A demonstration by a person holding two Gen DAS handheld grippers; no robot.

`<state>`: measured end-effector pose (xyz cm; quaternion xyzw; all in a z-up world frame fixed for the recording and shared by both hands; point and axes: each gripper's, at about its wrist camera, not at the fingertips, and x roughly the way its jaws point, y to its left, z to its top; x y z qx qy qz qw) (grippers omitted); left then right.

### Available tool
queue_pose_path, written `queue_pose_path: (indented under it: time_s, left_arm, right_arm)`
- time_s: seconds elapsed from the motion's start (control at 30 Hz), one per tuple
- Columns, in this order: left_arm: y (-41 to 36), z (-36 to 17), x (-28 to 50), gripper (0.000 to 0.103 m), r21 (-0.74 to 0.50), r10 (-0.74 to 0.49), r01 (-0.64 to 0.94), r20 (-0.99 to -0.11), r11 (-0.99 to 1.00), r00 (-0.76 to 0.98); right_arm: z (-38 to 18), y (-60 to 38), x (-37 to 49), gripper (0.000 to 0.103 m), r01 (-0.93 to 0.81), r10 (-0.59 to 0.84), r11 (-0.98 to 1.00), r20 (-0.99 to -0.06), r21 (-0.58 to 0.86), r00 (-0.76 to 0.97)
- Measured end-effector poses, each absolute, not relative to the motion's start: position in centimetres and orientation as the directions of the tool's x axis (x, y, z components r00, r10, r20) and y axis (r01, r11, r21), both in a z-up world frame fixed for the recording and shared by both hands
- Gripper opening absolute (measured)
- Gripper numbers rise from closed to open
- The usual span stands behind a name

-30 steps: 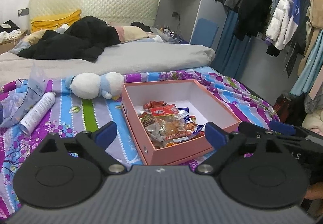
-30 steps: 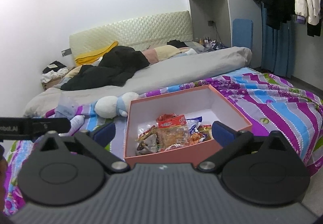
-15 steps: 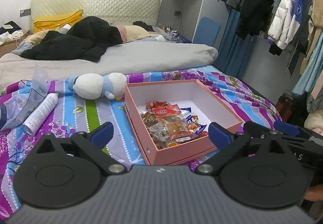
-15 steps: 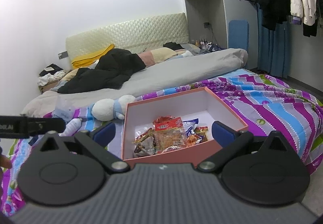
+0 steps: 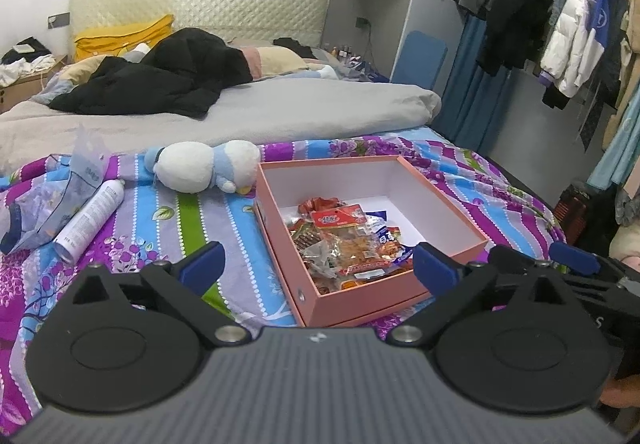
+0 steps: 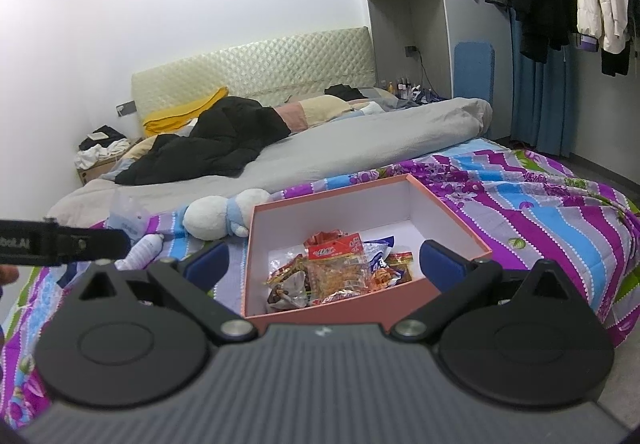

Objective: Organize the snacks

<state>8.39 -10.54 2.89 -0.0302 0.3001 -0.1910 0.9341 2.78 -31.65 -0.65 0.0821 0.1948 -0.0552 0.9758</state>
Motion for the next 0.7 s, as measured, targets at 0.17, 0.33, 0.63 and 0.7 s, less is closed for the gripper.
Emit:
queue_pose_path:
  time_s: [0.17, 0.33, 0.63, 0.7]
  left_arm:
    - [-10.38, 2.89, 8.38, 0.102, -0.176, -0.378, 0.339, -0.548, 0.924, 0.746]
    - [-10.46, 3.08, 8.29, 0.102, -0.166, -0.375, 0.342, -0.547, 0.925, 0.749]
    - [-10.54, 3.21, 8.13, 0.102, -0.162, -0.377, 0.347, -0.546, 0.924, 0.748]
    - [-10.53, 3.23, 8.09, 0.102, -0.159, -0.375, 0.347, -0.547, 0.924, 0.749]
  right_arm:
    - [-0.63, -31.65, 2.79, 0.103, 0.139, -0.075, 0.981, -0.391, 0.136, 0.917]
    - [-0.59, -31.68, 2.74, 0.103, 0.141, -0.076, 0.980, -0.389, 0.140, 0.918]
    - [-0.50, -31.72, 2.67, 0.103, 0.141, -0.079, 0.981, -0.386, 0.136, 0.919]
    - [-0.49, -31.73, 2.68, 0.103, 0.139, -0.077, 0.981, -0.385, 0.137, 0.920]
